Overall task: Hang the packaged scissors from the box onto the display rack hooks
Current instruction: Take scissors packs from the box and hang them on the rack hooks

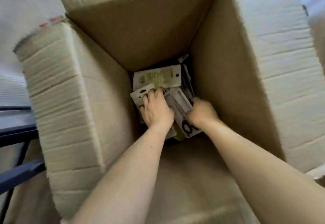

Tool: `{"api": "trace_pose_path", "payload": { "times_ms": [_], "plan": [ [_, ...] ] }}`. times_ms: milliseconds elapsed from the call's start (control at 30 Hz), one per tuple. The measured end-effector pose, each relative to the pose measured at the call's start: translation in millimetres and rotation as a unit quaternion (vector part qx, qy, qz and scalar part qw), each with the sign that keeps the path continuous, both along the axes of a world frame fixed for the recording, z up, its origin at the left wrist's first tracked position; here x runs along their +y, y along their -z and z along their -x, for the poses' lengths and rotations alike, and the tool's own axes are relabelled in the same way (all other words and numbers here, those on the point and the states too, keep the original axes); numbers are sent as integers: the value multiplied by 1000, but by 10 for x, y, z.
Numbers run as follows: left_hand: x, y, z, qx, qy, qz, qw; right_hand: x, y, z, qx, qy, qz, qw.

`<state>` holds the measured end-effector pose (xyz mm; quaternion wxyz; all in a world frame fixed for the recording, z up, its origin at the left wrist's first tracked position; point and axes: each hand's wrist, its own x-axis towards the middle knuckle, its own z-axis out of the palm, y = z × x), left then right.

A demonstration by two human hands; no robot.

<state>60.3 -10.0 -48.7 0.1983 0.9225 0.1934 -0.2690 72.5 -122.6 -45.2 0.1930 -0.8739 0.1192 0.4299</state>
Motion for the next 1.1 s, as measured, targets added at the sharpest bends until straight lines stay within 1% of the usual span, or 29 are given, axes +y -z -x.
{"api": "trace_pose_path", "payload": {
  "times_ms": [100, 167, 267, 333, 400, 467, 533, 633, 700, 800, 900, 1033, 1100],
  "plan": [
    [38, 464, -57, -36, 3, -25, 999, 21, 538, -43, 14, 28, -24, 999],
    [128, 693, -124, -35, 11, -47, 998, 33, 819, -56, 13, 47, -46, 998],
    [259, 951, -204, -31, -18, -43, 998, 22, 1139, -37, -5, 56, -65, 996],
    [329, 1063, -205, -4, -19, -44, 999, 34, 1249, -23, -16, 70, -62, 996],
    [364, 1111, -192, 20, 2, -68, 997, 50, 1290, -23, -46, 97, -51, 993],
    [348, 1092, -209, 1, 30, -93, 995, 74, 1267, -30, -74, 97, -35, 992],
    [300, 1016, -256, -19, 62, -98, 993, 113, 1180, -22, -80, 77, -33, 993],
    [249, 757, -329, -2, 79, -83, 993, 133, 923, 23, -84, 62, -35, 994],
    [226, 505, -342, 23, 54, -54, 997, 114, 654, 50, -93, 67, -42, 992],
    [168, -14, -333, -1, 12, 9, 1000, 66, 100, 37, -106, 97, -49, 988],
    [142, -689, -348, -49, -27, 89, 995, 20, -596, 23, -133, 156, -58, 977],
    [131, -1730, -368, -164, -36, 168, 971, -20, -1600, 72, -225, 219, -90, 945],
    [125, -2300, -358, -206, -74, 204, 954, -6, -2172, 116, -272, 231, -126, 926]
  ]
}}
